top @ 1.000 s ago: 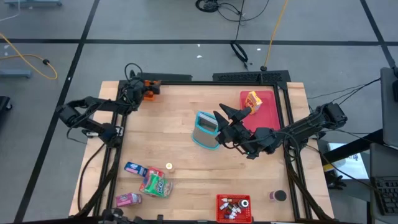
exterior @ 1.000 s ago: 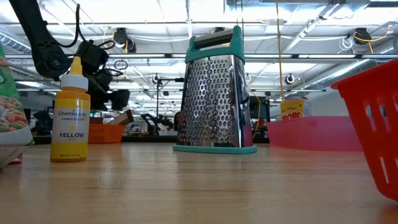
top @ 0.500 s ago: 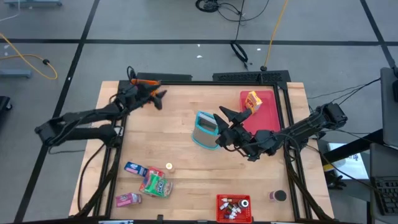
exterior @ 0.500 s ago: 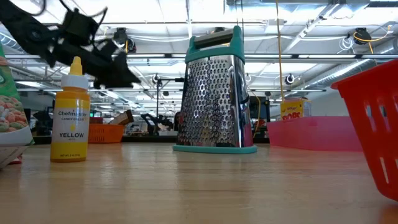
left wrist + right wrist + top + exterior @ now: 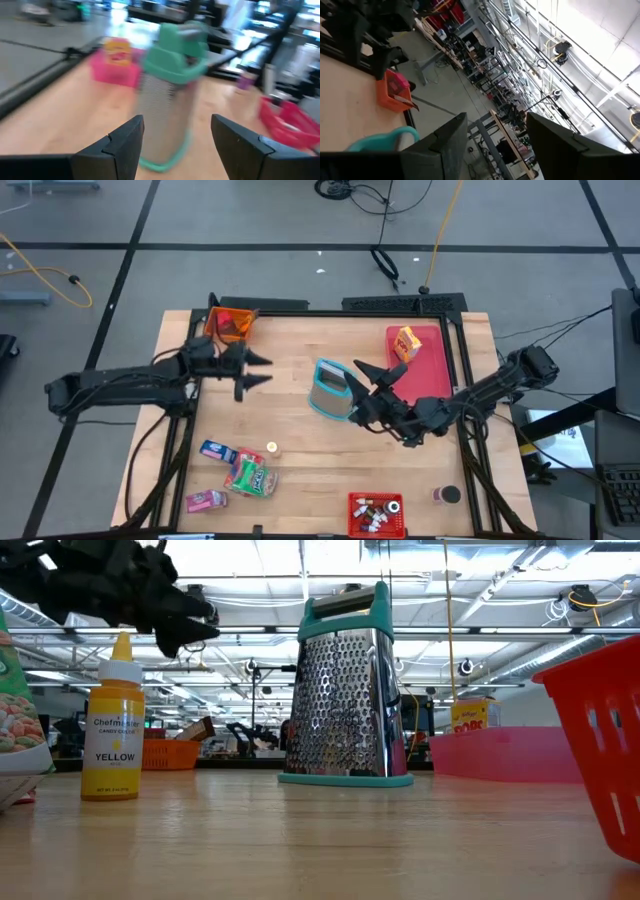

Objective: Pick & Place Kitchen Items
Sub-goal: Put the blue cereal box into the pink bin

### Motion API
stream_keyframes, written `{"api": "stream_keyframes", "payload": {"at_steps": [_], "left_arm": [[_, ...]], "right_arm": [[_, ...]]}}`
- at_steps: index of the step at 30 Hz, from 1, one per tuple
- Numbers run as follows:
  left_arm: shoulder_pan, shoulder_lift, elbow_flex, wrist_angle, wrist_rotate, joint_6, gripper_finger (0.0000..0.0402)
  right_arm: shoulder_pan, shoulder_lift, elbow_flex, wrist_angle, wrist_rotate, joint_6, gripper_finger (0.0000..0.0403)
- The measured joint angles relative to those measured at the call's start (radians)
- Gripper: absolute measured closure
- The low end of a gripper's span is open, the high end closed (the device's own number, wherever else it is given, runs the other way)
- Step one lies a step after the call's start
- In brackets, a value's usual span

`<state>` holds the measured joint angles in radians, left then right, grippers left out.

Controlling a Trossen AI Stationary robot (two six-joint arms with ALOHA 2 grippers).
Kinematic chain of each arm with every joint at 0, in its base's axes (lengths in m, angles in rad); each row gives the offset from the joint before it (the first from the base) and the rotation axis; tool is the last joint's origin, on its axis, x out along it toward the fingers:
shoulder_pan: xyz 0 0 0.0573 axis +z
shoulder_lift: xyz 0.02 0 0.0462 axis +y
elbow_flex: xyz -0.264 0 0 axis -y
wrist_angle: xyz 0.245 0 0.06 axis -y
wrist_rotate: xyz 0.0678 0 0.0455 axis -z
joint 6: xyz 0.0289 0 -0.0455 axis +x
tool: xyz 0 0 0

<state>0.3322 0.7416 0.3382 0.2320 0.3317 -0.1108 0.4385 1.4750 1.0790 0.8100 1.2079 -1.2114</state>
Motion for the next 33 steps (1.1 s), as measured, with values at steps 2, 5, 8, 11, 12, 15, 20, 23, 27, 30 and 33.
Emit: {"api": "stream_keyframes", "payload": {"at_steps": [2, 5, 8, 11, 12, 15, 20, 23, 27, 30, 33], "left_arm": [[-0.066, 0.004, 0.0, 0.003, -0.001, -0.002, 0.017], [-0.171, 0.004, 0.0, 0.002, -0.024, -0.017, 0.017], [-0.276, 0.004, 0.0, 0.001, -0.059, -0.03, 0.017], [-0.377, 0.004, 0.0, -0.003, -0.127, -0.06, 0.017], [-0.408, 0.004, 0.0, -0.006, -0.148, -0.074, 0.017], [-0.503, 0.004, 0.0, -0.014, -0.216, -0.115, 0.017], [-0.655, 0.004, 0.0, -0.034, -0.32, -0.242, 0.017], [-0.746, 0.004, 0.0, -0.033, -0.366, -0.3, 0.017], [-0.849, 0.004, 0.0, -0.044, -0.454, -0.389, 0.017], [-0.917, 0.004, 0.0, -0.052, -0.498, -0.44, 0.017], [-0.979, 0.004, 0.0, -0.074, -0.534, -0.479, 0.017]], "right_arm": [[0.009, 0.0, 0.0, 0.0, 0.0, 0.0, 0.0207], [0.017, 0.0, 0.0, 0.0, 0.0, 0.018, 0.0207], [0.023, 0.0, 0.0, 0.0, 0.0, 0.048, 0.0206], [0.028, 0.0, 0.0, 0.0, 0.001, 0.048, 0.0207], [0.028, 0.0, 0.0, 0.0, 0.0, 0.048, 0.0207], [0.028, 0.0, 0.0, -0.013, 0.001, 0.059, 0.0206], [0.028, 0.0, 0.0, -0.067, 0.0, 0.1, 0.0206], [0.028, 0.0, 0.0, -0.101, 0.0, 0.1, 0.0207], [0.028, 0.0, 0.0, -0.105, 0.0, 0.1, 0.0207], [0.028, 0.0, 0.0, -0.105, 0.0, 0.1, 0.0207], [0.028, 0.0, 0.0, -0.104, 0.0, 0.1, 0.0206]]}}
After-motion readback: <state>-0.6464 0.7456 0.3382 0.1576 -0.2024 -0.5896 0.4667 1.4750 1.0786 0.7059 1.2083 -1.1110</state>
